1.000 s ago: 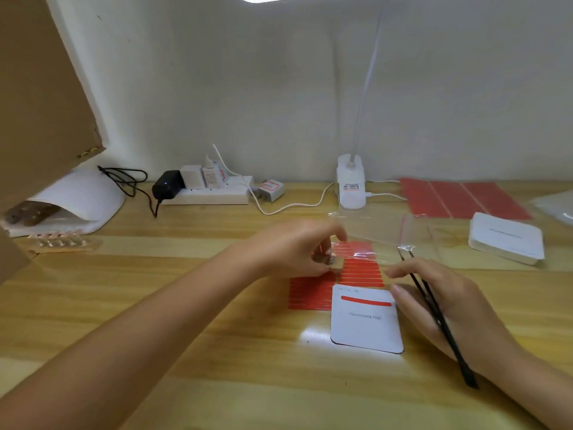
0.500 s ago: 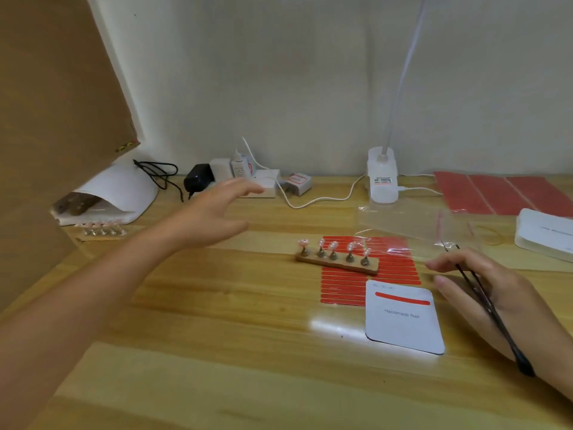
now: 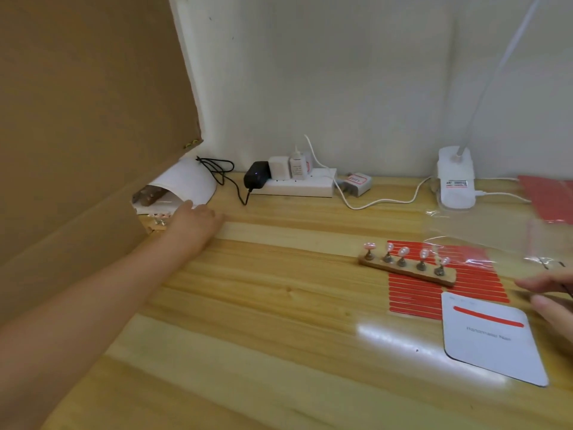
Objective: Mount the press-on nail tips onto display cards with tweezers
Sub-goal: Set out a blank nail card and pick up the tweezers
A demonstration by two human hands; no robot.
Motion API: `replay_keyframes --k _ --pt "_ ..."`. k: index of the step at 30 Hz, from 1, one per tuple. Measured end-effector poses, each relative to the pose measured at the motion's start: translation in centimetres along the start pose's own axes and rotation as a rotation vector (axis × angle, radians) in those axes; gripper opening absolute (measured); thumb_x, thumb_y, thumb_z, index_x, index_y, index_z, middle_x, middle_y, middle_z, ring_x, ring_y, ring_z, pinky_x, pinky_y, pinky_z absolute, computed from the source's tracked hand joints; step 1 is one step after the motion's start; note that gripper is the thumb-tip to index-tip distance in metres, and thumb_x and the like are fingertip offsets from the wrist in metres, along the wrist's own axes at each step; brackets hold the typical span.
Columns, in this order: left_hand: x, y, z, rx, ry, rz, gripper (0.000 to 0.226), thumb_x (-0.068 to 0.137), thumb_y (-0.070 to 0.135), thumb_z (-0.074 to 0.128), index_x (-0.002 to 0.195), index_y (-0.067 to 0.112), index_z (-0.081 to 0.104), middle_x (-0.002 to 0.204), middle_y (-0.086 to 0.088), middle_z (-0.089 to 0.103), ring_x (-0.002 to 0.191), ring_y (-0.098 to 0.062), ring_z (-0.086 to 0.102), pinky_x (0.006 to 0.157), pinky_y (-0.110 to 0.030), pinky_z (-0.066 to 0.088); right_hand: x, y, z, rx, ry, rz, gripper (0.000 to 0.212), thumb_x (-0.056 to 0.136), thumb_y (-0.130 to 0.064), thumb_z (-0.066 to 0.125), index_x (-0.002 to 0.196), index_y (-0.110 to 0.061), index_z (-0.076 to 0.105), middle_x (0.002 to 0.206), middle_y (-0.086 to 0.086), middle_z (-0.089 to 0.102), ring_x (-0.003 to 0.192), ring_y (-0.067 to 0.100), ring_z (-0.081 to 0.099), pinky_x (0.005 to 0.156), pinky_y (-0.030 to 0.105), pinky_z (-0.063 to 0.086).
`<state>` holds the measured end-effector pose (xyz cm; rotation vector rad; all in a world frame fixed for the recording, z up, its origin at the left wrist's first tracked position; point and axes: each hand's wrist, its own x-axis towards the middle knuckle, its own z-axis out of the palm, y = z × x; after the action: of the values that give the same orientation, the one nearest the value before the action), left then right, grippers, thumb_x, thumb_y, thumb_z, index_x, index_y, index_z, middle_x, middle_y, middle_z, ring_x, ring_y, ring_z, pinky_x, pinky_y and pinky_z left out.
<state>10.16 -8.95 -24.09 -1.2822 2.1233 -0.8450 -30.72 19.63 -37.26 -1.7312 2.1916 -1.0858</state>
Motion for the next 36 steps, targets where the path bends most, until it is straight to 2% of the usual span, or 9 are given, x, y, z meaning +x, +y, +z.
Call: replay_keyframes --k 3,6,10,12,17,19,25,29,36 --pt "0.8 -0.3 0.3 0.106 -0.04 0.018 0.04 0.091 0.006 0.046 0.128 0.014 0.034 0.122 -0.002 0.054 0.115 -0.019 0.048 0.092 -0.027 0.034 0.4 -2.4 -0.5 0.079 0.056 0.058 0.018 0.081 -0.037 0.062 0.099 -0.039 0.062 0.1 -0.019 0.066 0.09 0.008 0.065 0.084 0.032 0.05" --pt "0.9 -0.3 -0.2 0.085 -0.05 0.035 0.037 0.092 0.006 0.042 0.127 0.013 0.034 0.119 -0.002 0.055 0.109 -0.019 0.052 0.083 -0.024 0.034 0.0 -5.4 -1.1 0.074 0.115 -0.004 0.029 0.081 -0.06 0.054 0.1 -0.039 0.06 0.102 -0.02 0.066 0.092 0.0 0.064 0.082 0.027 0.049" --pt "0.8 0.0 -1.5 -0.087 -0.027 0.154 0.031 0.096 0.021 0.036 0.125 0.009 0.039 0.095 -0.002 0.049 0.097 -0.023 0.049 0.075 -0.026 0.037 0.1 -7.2 -1.8 0.117 0.116 -0.045 0.023 0.079 -0.054 0.052 0.097 -0.041 0.059 0.1 -0.019 0.066 0.09 0.0 0.064 0.078 0.029 0.049" --pt "0.4 1.1 -2.5 -0.13 0.091 0.309 0.036 0.098 0.028 0.028 0.118 0.008 0.049 0.079 0.001 0.042 0.089 -0.022 0.047 0.071 -0.027 0.038 0.0 -7.5 -1.9 0.133 0.13 -0.049 0.017 0.082 -0.052 0.06 0.095 -0.041 0.059 0.097 -0.019 0.066 0.088 0.0 0.064 0.077 0.029 0.049" --pt "-4.1 6.4 -9.4 -0.389 0.37 0.51 0.014 0.092 0.014 0.041 0.103 0.016 0.049 0.08 -0.001 0.05 0.082 -0.023 0.049 0.062 -0.03 0.037 -0.1 -9.1 -2.3 0.163 0.12 -0.051 0.014 0.078 -0.052 0.053 0.089 -0.045 0.058 0.087 -0.015 0.067 0.075 0.009 0.063 0.069 0.028 0.047" --pt "-5.7 8.0 -11.0 -0.44 0.631 0.708 0.027 0.075 -0.007 0.049 0.098 0.004 0.059 0.079 -0.011 0.06 0.069 -0.029 0.057 0.055 -0.035 0.047 -0.2 -9.5 -2.4 0.172 0.114 -0.051 0.015 0.073 -0.046 0.054 0.087 -0.044 0.058 0.086 -0.015 0.067 0.075 0.009 0.063 0.068 0.025 0.046" --pt "-7.3 12.6 -13.8 -0.485 0.735 0.89 0.03 0.068 -0.012 0.058 0.092 0.005 0.062 0.076 -0.01 0.06 0.062 -0.027 0.055 0.05 -0.032 0.044 -0.4 -9.7 -2.5 0.209 0.113 -0.078 0.027 0.079 0.0 0.066 0.082 -0.026 0.061 0.077 0.002 0.069 0.071 0.013 0.062 0.067 0.026 0.045" --pt "-6.5 15.0 -14.8 -0.538 0.753 0.854 0.036 0.084 -0.004 0.048 0.116 0.012 0.049 0.099 -0.008 0.055 0.083 -0.028 0.052 0.065 -0.038 0.041 -0.4 -9.9 -2.6 0.212 0.104 -0.097 0.02 0.079 0.001 0.066 0.081 -0.019 0.063 0.073 0.002 0.068 0.068 0.012 0.061 0.062 0.023 0.044" --pt "-6.0 17.0 -15.3 -0.631 0.635 0.795 0.031 0.09 0.007 0.049 0.118 0.017 0.042 0.111 -0.004 0.055 0.097 -0.025 0.05 0.088 -0.038 0.043 -0.7 -10.0 -2.9 0.089 0.018 -0.179 0.016 0.075 -0.01 0.075 0.081 -0.018 0.062 0.068 -0.01 0.062 0.064 0.005 0.057 0.059 0.012 0.04"
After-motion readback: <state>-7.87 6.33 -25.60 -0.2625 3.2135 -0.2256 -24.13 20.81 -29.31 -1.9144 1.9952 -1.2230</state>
